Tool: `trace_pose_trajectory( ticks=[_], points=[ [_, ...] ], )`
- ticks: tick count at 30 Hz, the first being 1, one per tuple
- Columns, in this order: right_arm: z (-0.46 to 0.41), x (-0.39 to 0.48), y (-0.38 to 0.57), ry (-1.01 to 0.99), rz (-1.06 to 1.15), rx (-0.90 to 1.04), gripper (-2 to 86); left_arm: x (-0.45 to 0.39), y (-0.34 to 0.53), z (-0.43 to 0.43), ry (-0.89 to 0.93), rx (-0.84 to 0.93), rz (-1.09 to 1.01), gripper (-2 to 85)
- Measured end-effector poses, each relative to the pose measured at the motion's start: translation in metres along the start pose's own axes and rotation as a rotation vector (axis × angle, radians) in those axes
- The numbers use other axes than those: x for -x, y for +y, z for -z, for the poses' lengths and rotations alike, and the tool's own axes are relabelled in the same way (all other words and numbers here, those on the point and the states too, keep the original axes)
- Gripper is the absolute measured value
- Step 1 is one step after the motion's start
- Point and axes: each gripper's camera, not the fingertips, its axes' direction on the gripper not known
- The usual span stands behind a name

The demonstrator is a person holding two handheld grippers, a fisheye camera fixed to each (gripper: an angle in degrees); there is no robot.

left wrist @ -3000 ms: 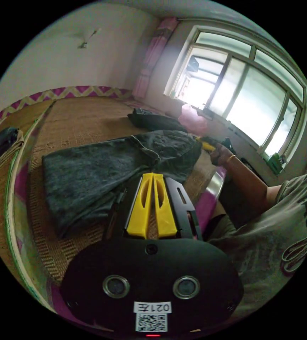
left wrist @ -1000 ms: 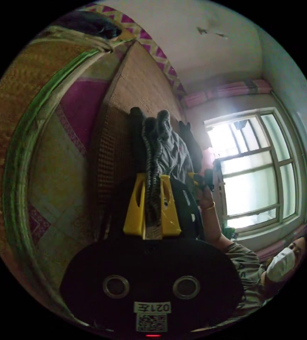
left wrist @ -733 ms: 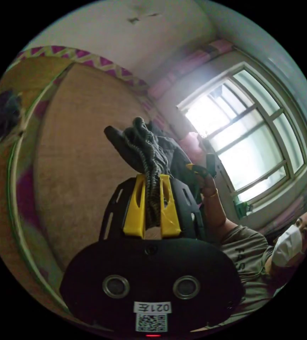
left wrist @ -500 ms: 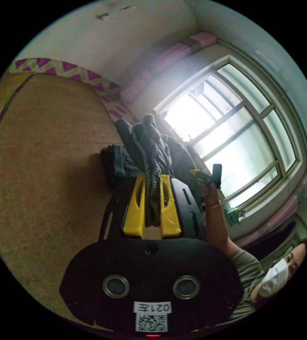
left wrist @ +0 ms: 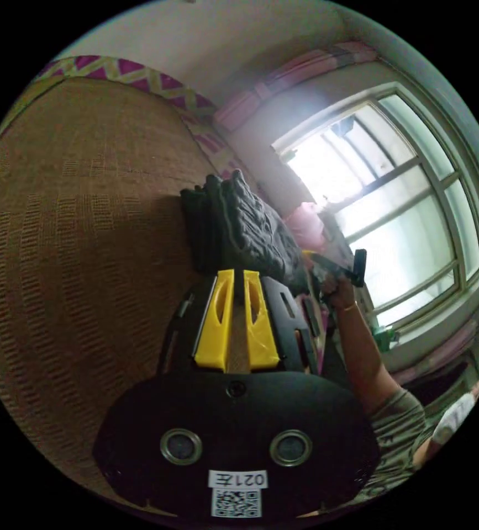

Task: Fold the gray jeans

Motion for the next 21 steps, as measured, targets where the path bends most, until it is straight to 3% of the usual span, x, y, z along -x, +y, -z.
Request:
trace_pose_trajectory(
  ticks=[3, 7, 12, 16, 21],
  points=[
    [0.01, 0.046, 0.037, -0.045, 0.127, -0.08, 7.5, -0.032, 0.047, 0.048, -0.064, -0.02, -0.119, 0.1],
    [0.008, 0.142, 0.098, -0.143, 0.326, -0.16, 6.1, -0.081, 0.129, 0.127, -0.325, -0.159, -0.292, 0.6],
    [-0.028, 0.271, 0.173, -0.216, 0.528, -0.192, 11.8, -0.102, 0.229, 0.206, -0.611, -0.285, -0.262, 7.0],
    [-0.075, 0.384, 0.221, -0.214, 0.712, -0.107, 10.8, -0.102, 0.304, 0.271, -0.632, -0.262, -0.181, 1.3],
    [-0.12, 0.504, 0.259, -0.194, 0.864, -0.093, 11.1, -0.113, 0.391, 0.342, -0.817, -0.34, -0.115, 0.6]
  ],
)
